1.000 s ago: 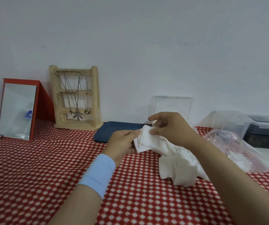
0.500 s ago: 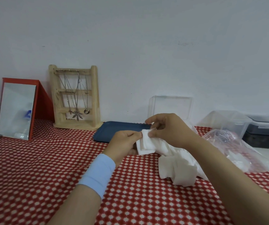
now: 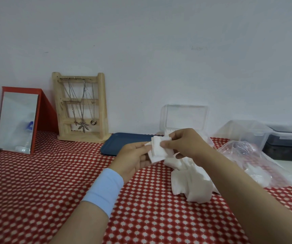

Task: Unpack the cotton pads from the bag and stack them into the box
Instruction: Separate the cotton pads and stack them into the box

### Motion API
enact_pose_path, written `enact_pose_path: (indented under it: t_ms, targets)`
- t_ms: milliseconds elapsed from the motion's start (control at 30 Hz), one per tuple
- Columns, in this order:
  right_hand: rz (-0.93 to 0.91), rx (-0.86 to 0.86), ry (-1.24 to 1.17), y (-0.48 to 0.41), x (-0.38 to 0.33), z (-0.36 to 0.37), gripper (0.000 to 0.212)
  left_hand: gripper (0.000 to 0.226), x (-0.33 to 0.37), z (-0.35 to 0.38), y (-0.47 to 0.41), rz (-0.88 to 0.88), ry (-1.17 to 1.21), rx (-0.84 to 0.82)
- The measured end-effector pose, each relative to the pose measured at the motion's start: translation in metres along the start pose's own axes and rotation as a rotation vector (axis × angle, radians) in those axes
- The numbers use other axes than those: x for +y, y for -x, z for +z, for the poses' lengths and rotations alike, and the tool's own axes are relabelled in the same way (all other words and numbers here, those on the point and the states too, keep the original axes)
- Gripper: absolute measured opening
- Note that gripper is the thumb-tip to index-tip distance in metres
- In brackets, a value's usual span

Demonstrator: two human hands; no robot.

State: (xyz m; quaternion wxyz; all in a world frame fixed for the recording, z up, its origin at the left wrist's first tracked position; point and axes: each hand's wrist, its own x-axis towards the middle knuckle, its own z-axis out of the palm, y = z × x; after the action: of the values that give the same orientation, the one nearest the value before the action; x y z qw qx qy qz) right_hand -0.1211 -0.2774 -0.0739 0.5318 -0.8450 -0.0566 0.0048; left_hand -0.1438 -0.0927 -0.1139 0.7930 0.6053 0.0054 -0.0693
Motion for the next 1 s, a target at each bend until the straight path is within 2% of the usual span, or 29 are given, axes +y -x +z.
enact_pose_path:
  t_ms: [100,167,267,433,633,800,933,1000]
  targets:
    - [-0.032,0.037,-0.004,0.001,-0.002,-0.007,0.018,0.019,0.0,-0.004,-0.001,-0.013,0.034,0.065]
    - [-0.086,-0.037,-0.022,0.003,-0.006,-0.014,0.014,0.022,0.0,-0.007,-0.001,-0.02,-0.015,0.084]
    - [-0.128,-0.173,0.023,0.008,-0.01,-0.012,0.009,0.021,0.001,-0.005,0.002,-0.03,-0.062,0.018]
    - [-0.133,-0.096,0.165,0.008,-0.01,0.001,0.016,0.025,0.004,0.003,0.004,-0.028,-0.043,-0.078]
    - [-0.147,-0.064,0.248,0.008,-0.011,0.001,0.019,0.028,0.003,0.002,0.005,-0.022,-0.077,-0.075]
    - [-0.153,-0.056,0.318,0.009,-0.011,0.0,0.038,0.037,0.003,0.001,0.003,-0.057,-0.05,-0.078]
    - [-0.168,-0.14,0.382,0.008,-0.009,-0.004,0.034,0.022,-0.004,-0.002,0.001,0.039,-0.334,-0.064]
    - [-0.187,-0.187,0.528,0.009,-0.009,-0.01,0.033,0.019,-0.008,-0.005,-0.002,0.036,-0.374,-0.001]
